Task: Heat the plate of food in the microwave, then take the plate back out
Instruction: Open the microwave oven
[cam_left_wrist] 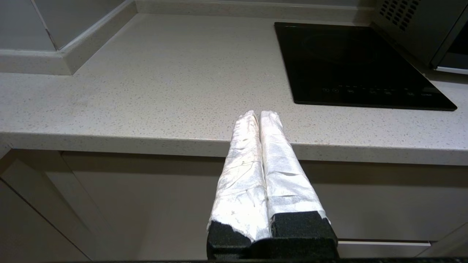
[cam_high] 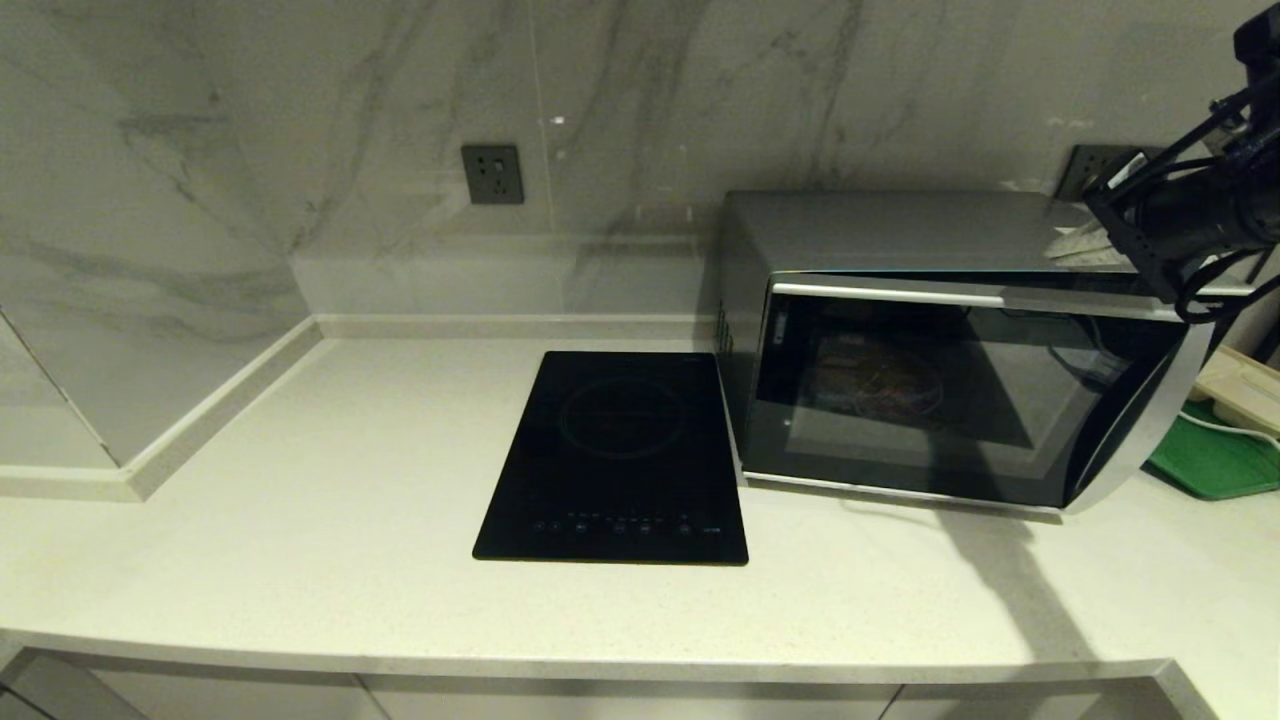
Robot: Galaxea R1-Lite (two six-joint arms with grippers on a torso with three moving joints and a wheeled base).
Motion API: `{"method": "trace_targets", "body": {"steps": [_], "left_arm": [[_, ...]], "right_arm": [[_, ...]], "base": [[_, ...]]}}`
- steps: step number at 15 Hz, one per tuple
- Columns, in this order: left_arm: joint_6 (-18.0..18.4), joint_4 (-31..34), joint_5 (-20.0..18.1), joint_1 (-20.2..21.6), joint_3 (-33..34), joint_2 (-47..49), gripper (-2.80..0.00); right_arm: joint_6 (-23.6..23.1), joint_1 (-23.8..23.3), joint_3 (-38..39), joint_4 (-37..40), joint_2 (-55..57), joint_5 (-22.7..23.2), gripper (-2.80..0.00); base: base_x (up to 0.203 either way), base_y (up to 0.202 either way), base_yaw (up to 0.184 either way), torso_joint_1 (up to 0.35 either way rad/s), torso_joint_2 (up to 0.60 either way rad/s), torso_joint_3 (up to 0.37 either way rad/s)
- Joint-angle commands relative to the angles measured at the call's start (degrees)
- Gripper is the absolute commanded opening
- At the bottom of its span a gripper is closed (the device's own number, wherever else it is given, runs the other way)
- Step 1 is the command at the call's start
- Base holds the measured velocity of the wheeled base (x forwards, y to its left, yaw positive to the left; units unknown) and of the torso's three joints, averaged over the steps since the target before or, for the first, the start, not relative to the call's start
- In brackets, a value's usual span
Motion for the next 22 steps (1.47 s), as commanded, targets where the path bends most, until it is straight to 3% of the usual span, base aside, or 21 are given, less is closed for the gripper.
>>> {"method": "trace_targets", "body": {"steps": [1, 15, 22], "left_arm": [[0.01, -0.05, 0.02, 0.02, 0.01, 0.0, -2.8], [-0.08, -0.05, 0.02, 0.02, 0.01, 0.0, -2.8], [-0.08, -0.05, 0.02, 0.02, 0.01, 0.0, -2.8]], "right_arm": [[-0.32, -2.06, 0.02, 0.17, 1.59, 0.06, -2.8], [-2.86, -3.9, 1.61, 1.06, 2.85, 0.19, -2.8], [-8.34, -3.81, 2.37, 13.29, -3.76, 3.42, -2.8]], "base": [[0.0, 0.0, 0.0, 0.0, 0.0, 0.0], [0.0, 0.0, 0.0, 0.0, 0.0, 0.0], [0.0, 0.0, 0.0, 0.0, 0.0, 0.0]]}}
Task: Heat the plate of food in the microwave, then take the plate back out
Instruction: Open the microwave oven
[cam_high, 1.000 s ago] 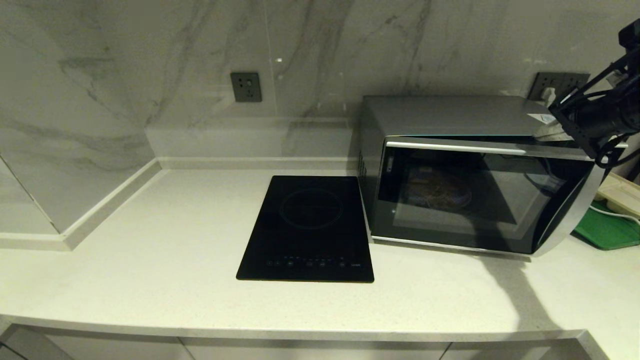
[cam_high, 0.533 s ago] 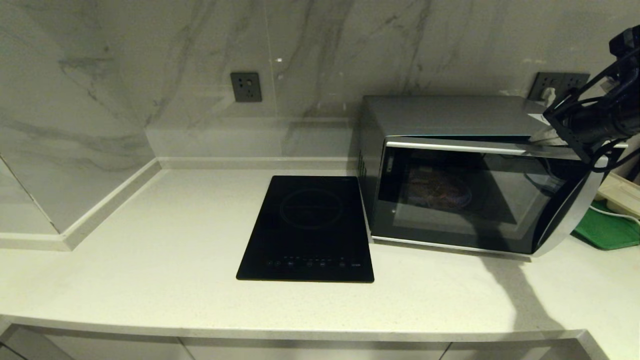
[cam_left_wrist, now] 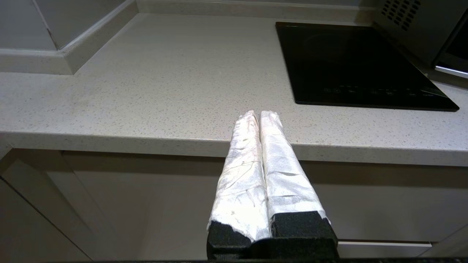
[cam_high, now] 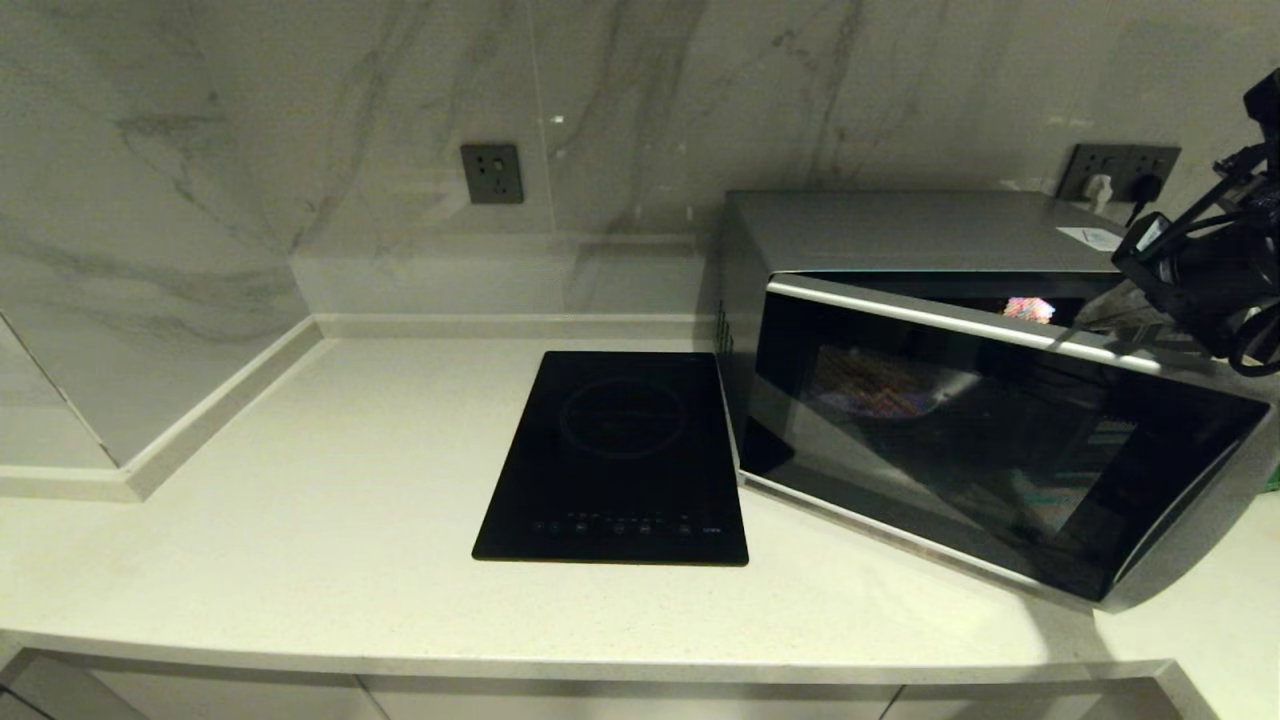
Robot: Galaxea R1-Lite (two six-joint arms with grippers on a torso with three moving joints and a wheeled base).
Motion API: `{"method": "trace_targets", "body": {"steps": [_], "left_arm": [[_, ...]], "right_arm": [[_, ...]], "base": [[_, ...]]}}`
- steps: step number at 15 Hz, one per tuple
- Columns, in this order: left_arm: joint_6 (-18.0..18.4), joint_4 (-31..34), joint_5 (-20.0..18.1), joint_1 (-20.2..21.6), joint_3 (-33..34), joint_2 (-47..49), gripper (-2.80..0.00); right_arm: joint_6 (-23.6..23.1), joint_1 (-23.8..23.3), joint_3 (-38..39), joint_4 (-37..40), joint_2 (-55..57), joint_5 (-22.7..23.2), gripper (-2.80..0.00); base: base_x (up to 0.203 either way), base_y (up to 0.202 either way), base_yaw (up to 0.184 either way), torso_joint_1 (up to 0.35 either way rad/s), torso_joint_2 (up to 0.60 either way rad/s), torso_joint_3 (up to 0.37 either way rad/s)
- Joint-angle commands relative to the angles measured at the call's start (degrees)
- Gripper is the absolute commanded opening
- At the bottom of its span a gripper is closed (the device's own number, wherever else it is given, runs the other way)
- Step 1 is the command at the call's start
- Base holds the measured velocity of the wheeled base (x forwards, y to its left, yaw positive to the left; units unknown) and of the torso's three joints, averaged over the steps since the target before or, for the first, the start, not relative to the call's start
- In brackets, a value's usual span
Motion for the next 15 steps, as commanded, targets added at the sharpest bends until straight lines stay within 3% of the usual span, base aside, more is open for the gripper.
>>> {"method": "trace_targets", "body": {"steps": [1, 6, 11, 15], "left_arm": [[-0.06, -0.05, 0.0, -0.01, 0.01, 0.0, -2.8], [0.01, -0.05, 0.0, -0.01, 0.01, 0.0, -2.8], [0.0, -0.05, 0.0, -0.01, 0.01, 0.0, -2.8], [-0.06, -0.05, 0.0, -0.01, 0.01, 0.0, -2.8]], "right_arm": [[-1.06, 0.02, 0.34, 3.56, -3.83, 1.58, -2.8], [-6.76, 1.11, 6.25, 5.66, -10.61, 2.47, -2.8], [-8.89, 5.2, 10.24, 8.19, -13.6, 2.46, -2.8], [-12.2, 18.68, 17.61, 10.17, -15.98, 2.36, -2.8]], "base": [[0.0, 0.0, 0.0, 0.0, 0.0, 0.0], [0.0, 0.0, 0.0, 0.0, 0.0, 0.0], [0.0, 0.0, 0.0, 0.0, 0.0, 0.0], [0.0, 0.0, 0.0, 0.0, 0.0, 0.0]]}}
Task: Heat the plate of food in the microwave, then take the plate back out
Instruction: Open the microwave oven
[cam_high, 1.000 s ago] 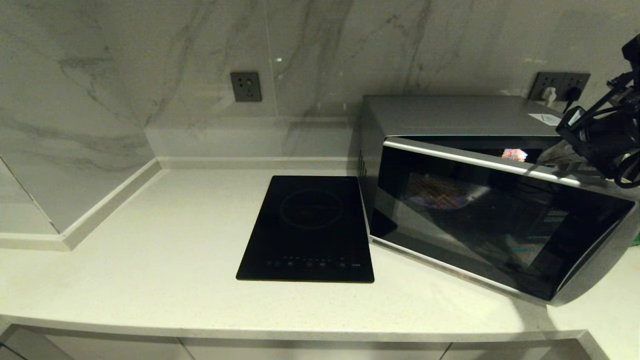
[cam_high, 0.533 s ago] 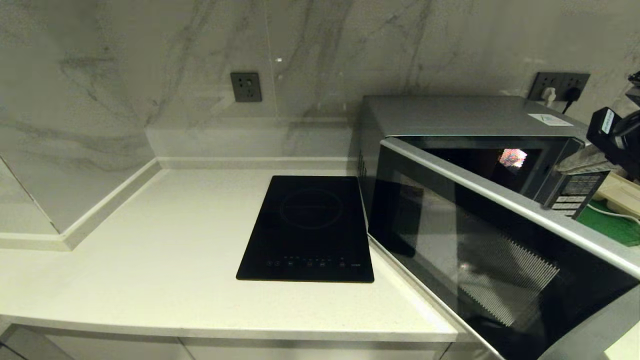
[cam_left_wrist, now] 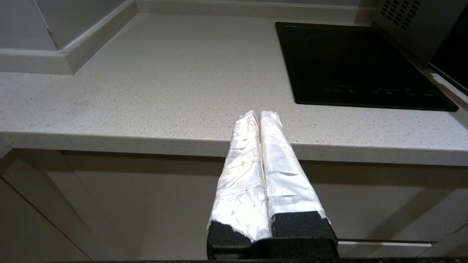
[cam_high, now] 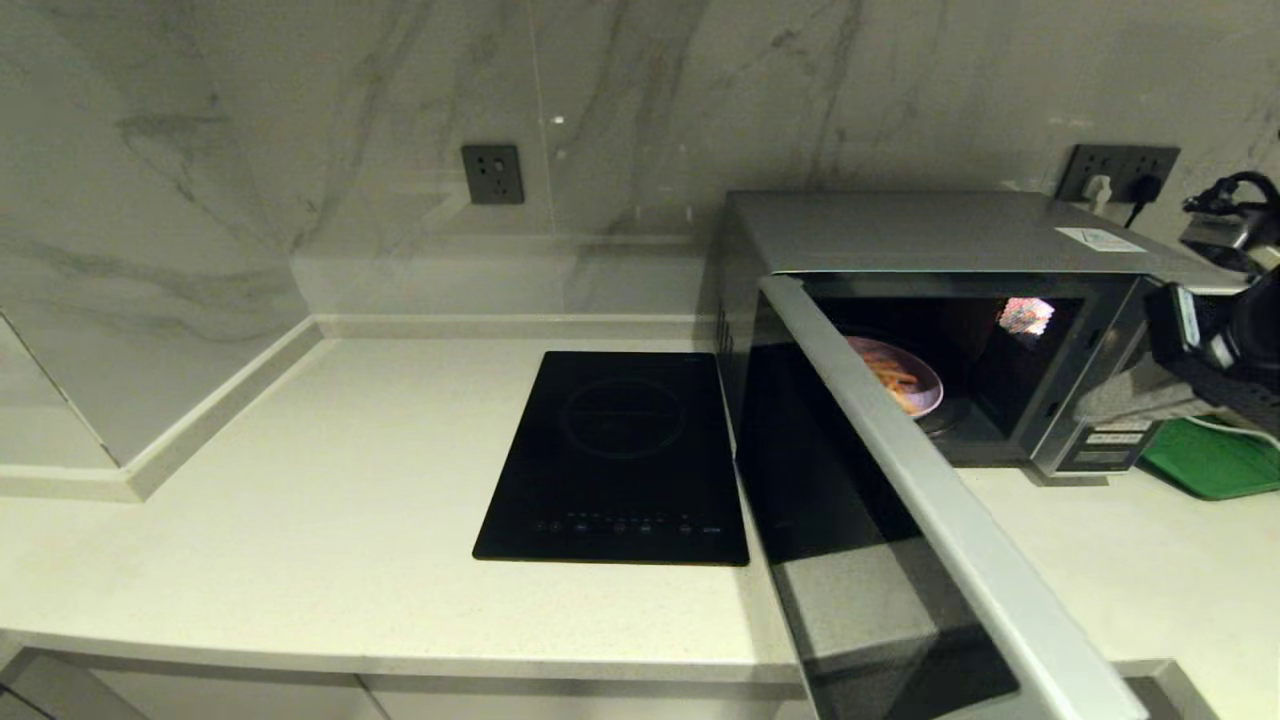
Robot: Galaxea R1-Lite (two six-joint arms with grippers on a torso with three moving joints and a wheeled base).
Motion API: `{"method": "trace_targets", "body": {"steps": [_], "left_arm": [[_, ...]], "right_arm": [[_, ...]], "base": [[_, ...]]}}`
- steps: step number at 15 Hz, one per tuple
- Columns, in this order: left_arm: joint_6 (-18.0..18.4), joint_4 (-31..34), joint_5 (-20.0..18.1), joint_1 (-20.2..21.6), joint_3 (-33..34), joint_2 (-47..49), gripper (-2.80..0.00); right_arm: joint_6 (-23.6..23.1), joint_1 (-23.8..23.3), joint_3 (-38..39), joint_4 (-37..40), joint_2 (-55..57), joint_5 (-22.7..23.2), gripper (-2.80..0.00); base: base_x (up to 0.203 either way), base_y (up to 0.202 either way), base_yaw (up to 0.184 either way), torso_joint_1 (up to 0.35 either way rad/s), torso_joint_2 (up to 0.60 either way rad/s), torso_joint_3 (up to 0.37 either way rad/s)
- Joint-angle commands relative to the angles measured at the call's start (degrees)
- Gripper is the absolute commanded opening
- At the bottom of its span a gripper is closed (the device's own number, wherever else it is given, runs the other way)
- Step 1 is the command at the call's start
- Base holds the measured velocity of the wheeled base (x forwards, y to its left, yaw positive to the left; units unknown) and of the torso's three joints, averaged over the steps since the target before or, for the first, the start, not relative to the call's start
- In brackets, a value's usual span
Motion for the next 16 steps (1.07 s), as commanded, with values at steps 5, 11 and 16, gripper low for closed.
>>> {"method": "trace_targets", "body": {"steps": [5, 11, 16], "left_arm": [[-0.1, -0.05, 0.0, 0.02, 0.01, 0.0, -2.8], [-0.1, -0.05, 0.0, 0.02, 0.01, 0.0, -2.8], [-0.1, -0.05, 0.0, 0.02, 0.01, 0.0, -2.8]], "right_arm": [[0.01, 20.96, 6.46, 0.5, -1.11, -0.5, -2.8], [0.12, 24.17, 6.45, 0.48, -0.4, -0.61, -2.8], [0.04, 25.61, 6.29, 0.48, 0.71, -0.61, -2.8]], "base": [[0.0, 0.0, 0.0, 0.0, 0.0, 0.0], [0.0, 0.0, 0.0, 0.0, 0.0, 0.0], [0.0, 0.0, 0.0, 0.0, 0.0, 0.0]]}}
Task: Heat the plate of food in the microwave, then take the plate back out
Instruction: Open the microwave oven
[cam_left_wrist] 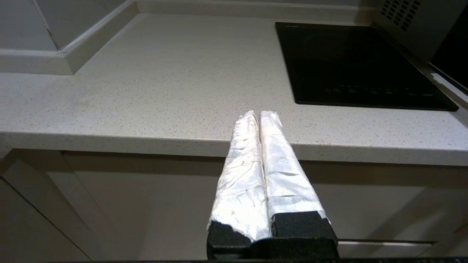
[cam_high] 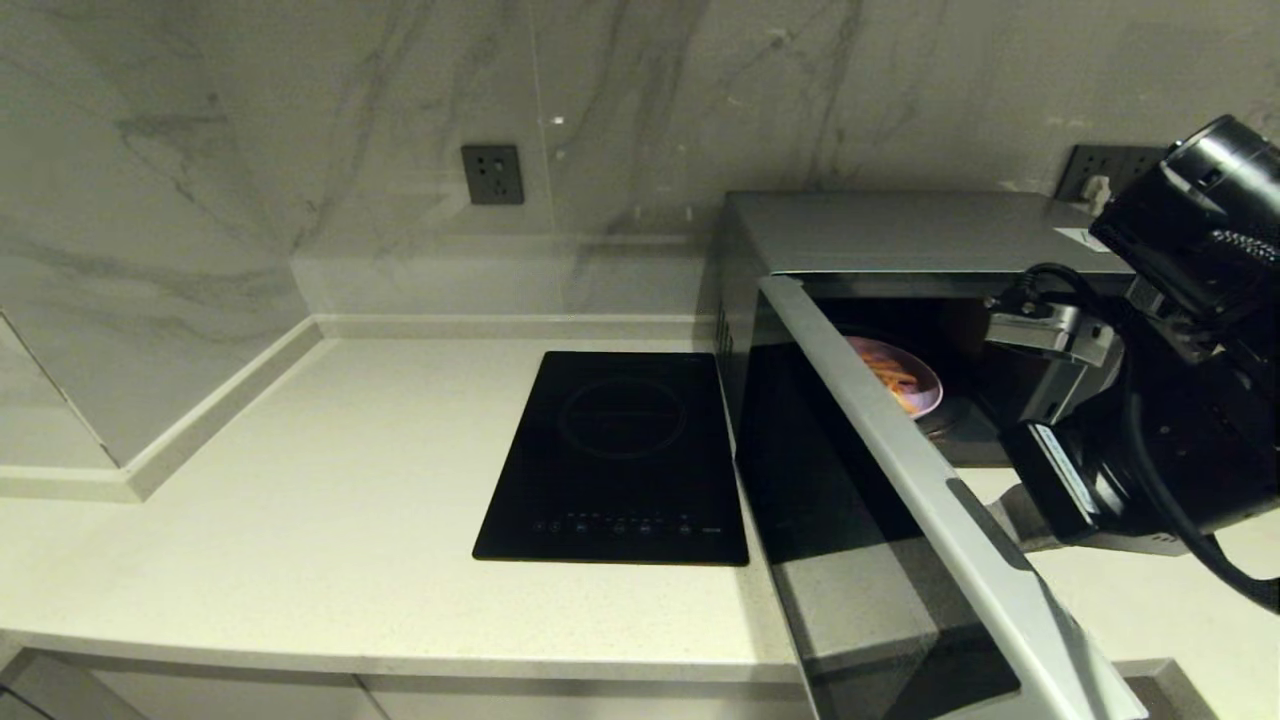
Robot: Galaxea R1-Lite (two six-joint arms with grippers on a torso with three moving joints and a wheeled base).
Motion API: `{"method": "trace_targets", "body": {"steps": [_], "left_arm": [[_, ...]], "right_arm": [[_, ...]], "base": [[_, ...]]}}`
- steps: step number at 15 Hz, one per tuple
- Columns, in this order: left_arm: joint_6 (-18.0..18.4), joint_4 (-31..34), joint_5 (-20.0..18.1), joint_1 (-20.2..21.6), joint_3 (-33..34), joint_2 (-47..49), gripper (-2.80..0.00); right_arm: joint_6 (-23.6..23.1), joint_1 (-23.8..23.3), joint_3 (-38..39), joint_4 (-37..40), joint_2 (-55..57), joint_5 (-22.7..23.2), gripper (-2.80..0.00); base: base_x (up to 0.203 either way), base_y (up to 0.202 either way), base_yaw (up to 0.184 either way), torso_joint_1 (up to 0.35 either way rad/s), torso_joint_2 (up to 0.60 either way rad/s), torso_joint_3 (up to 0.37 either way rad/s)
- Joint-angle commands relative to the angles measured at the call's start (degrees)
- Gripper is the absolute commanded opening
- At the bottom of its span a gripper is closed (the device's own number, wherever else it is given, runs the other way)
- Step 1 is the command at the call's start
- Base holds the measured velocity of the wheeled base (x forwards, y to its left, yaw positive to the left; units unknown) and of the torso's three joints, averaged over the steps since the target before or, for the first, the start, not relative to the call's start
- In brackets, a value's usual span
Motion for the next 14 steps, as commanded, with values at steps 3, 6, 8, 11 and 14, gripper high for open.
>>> {"method": "trace_targets", "body": {"steps": [3, 6, 8, 11, 14], "left_arm": [[-0.09, -0.05, 0.0, 0.02, 0.01, 0.0, -2.8], [-0.1, -0.05, 0.0, 0.02, 0.01, 0.0, -2.8], [-0.1, -0.05, 0.0, 0.02, 0.01, 0.0, -2.8], [-0.09, -0.05, 0.0, 0.02, 0.01, 0.0, -2.8], [-0.03, -0.05, 0.0, 0.02, 0.01, 0.0, -2.8]], "right_arm": [[0.16, 3.49, -1.14, 0.31, 2.72, -1.31, -2.8], [0.47, 5.81, -2.42, -0.17, 4.17, -4.78, -2.8], [1.47, 6.59, -4.44, -0.22, 4.8, -4.76, -2.8], [2.48, 8.5, -5.31, -0.26, 5.29, -4.84, -2.8], [3.72, 10.46, -6.7, -0.26, 5.83, -4.93, -2.8]], "base": [[0.0, 0.0, 0.0, 0.0, 0.0, 0.0], [0.0, 0.0, 0.0, 0.0, 0.0, 0.0], [0.0, 0.0, 0.0, 0.0, 0.0, 0.0], [0.0, 0.0, 0.0, 0.0, 0.0, 0.0], [0.0, 0.0, 0.0, 0.0, 0.0, 0.0]]}}
